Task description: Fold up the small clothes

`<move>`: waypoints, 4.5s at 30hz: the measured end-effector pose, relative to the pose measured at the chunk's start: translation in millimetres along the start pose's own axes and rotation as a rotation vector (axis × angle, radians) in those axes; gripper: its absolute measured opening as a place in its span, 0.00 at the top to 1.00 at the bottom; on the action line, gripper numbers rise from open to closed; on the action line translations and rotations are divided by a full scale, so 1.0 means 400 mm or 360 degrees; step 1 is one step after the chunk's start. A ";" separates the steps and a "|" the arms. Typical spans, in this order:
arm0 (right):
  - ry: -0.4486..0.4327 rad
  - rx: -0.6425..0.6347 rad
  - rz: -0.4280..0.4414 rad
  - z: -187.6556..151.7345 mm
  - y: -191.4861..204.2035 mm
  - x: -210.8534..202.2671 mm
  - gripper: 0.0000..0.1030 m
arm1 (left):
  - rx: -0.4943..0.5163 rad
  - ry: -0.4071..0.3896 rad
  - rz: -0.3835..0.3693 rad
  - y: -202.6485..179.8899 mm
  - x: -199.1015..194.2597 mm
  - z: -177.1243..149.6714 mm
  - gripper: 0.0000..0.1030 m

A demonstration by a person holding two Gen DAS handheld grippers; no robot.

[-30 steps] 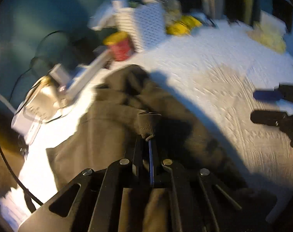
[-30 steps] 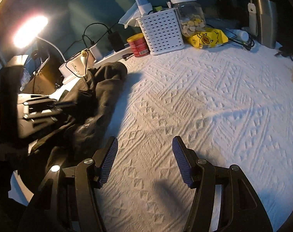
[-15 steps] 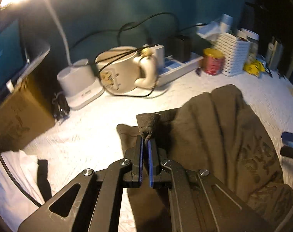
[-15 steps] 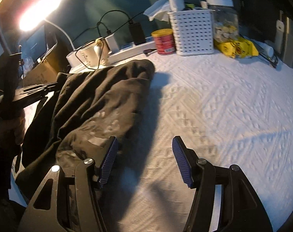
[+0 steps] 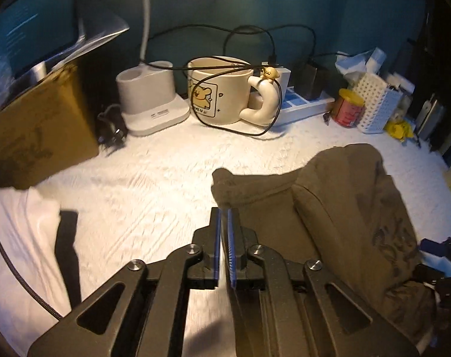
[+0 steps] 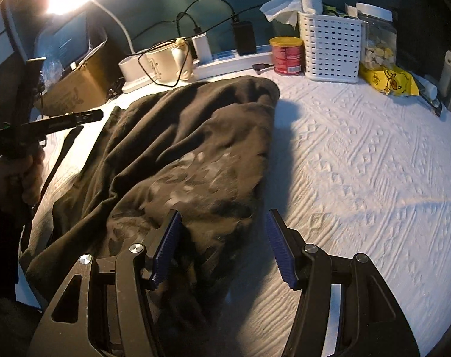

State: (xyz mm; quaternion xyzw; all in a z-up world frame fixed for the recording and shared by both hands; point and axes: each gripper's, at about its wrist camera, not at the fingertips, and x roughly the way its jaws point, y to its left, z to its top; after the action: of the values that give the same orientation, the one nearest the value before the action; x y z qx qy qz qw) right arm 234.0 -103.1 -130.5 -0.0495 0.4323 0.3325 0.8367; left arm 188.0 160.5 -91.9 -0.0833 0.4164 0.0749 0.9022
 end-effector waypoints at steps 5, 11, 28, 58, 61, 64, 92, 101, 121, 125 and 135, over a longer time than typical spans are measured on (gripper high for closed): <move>-0.0009 -0.0028 -0.0012 -0.018 0.026 -0.018 0.40 | 0.0010 0.0034 -0.0094 -0.019 -0.056 -0.069 0.53; -0.0064 -0.0025 -0.0008 -0.043 0.042 -0.062 0.40 | 0.0055 0.0175 -0.0154 -0.054 -0.072 -0.175 0.53; -0.0122 -0.0030 -0.0082 -0.134 0.051 -0.154 0.40 | 0.0209 0.0063 -0.0649 -0.215 -0.274 -0.258 0.52; 0.0011 -0.0031 0.0131 -0.295 0.089 -0.184 0.80 | 0.0225 0.0152 -0.0569 -0.166 -0.290 -0.358 0.94; 0.0092 0.0011 0.0107 -0.314 0.081 -0.184 0.79 | 0.0225 0.0229 -0.0545 -0.161 -0.259 -0.391 0.94; 0.0087 0.0060 0.0053 -0.317 0.061 -0.202 0.79 | 0.0237 0.0245 -0.0557 -0.163 -0.256 -0.404 0.94; -0.0097 0.0268 0.0102 -0.358 0.033 -0.220 0.91 | 0.0242 0.0350 -0.0609 -0.209 -0.247 -0.425 0.90; -0.0027 0.0220 0.0117 -0.373 0.015 -0.254 0.85 | 0.0366 0.0333 -0.0531 -0.235 -0.312 -0.388 0.87; -0.0104 0.0208 0.0016 -0.228 -0.070 -0.252 0.72 | 0.0198 0.0190 -0.0264 -0.193 -0.214 -0.224 0.60; -0.0119 0.0209 0.0009 -0.187 -0.089 -0.238 0.72 | 0.0186 0.0174 -0.0263 -0.194 -0.191 -0.188 0.60; -0.0101 0.0191 0.0018 -0.107 -0.110 -0.152 0.72 | 0.0229 0.0088 -0.0212 -0.221 -0.101 -0.099 0.60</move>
State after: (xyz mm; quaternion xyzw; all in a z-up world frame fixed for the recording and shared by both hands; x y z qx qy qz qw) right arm 206.4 -184.3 -120.0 0.0138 0.4250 0.3120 0.8496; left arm 150.9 63.3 -78.8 -0.0477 0.4391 -0.0177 0.8970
